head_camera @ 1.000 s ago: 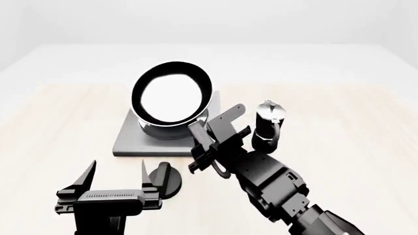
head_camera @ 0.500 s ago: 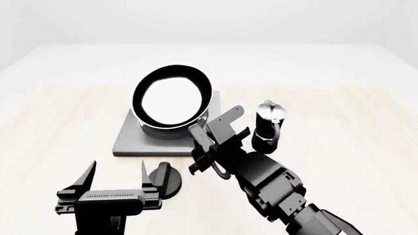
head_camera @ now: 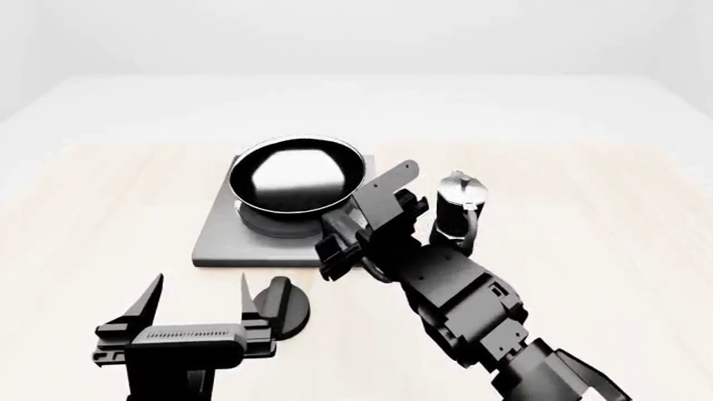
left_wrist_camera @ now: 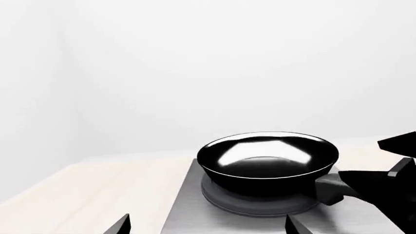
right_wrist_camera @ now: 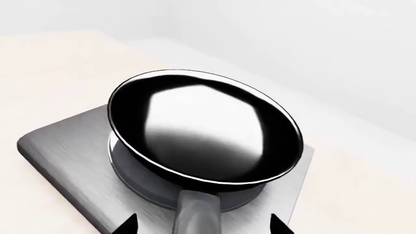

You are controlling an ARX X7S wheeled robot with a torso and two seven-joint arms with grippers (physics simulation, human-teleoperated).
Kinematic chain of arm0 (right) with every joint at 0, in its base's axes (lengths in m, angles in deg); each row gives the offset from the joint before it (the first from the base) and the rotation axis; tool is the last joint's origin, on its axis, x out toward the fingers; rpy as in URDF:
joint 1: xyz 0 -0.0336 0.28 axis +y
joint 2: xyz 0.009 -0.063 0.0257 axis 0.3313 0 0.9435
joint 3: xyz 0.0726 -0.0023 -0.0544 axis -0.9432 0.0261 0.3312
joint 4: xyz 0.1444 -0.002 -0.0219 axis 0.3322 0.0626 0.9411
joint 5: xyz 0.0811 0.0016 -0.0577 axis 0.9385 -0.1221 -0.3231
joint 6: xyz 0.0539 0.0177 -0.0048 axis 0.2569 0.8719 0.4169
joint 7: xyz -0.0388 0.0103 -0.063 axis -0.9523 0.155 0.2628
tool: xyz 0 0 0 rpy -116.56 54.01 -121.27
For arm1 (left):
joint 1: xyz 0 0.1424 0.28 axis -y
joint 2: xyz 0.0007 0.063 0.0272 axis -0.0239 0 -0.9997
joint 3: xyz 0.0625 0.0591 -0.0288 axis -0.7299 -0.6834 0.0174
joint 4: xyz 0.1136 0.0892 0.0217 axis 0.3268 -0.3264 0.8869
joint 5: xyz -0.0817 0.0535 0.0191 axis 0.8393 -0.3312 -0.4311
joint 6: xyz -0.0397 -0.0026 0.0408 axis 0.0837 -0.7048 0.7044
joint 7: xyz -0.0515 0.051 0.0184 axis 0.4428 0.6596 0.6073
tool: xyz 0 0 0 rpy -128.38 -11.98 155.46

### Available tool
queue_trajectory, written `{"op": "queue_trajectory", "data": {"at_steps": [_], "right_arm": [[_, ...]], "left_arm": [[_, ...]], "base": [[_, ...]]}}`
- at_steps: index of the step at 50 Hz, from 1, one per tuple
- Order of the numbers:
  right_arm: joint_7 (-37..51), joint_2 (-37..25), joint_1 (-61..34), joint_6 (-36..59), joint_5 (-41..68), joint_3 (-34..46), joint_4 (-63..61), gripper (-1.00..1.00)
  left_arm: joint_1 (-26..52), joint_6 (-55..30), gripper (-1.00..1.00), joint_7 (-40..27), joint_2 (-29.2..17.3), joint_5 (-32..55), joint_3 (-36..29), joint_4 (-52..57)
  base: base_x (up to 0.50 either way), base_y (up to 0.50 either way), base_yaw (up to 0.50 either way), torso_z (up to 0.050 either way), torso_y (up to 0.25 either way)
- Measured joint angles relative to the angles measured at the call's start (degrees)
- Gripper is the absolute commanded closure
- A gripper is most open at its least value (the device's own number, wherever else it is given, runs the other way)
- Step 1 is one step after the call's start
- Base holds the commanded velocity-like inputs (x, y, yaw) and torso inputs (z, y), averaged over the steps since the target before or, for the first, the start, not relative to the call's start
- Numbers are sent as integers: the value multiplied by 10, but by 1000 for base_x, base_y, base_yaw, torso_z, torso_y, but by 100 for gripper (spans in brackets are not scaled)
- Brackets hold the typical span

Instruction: Put the frying pan on the stove.

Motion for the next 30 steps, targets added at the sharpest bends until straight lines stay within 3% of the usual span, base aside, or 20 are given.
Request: {"op": "queue_trajectory", "data": {"at_steps": [14, 30], "right_arm": [[30, -28, 11, 7, 9, -16, -72, -100], [125, -101, 69, -5, 29, -71, -249, -100]], "left_arm": [[10, -11, -100, -2, -3, 1, 0, 6], [29, -38, -100, -7, -8, 0, 0, 29]], "base": [[0, 0, 0, 0, 0], [0, 0, 0, 0, 0]]}}
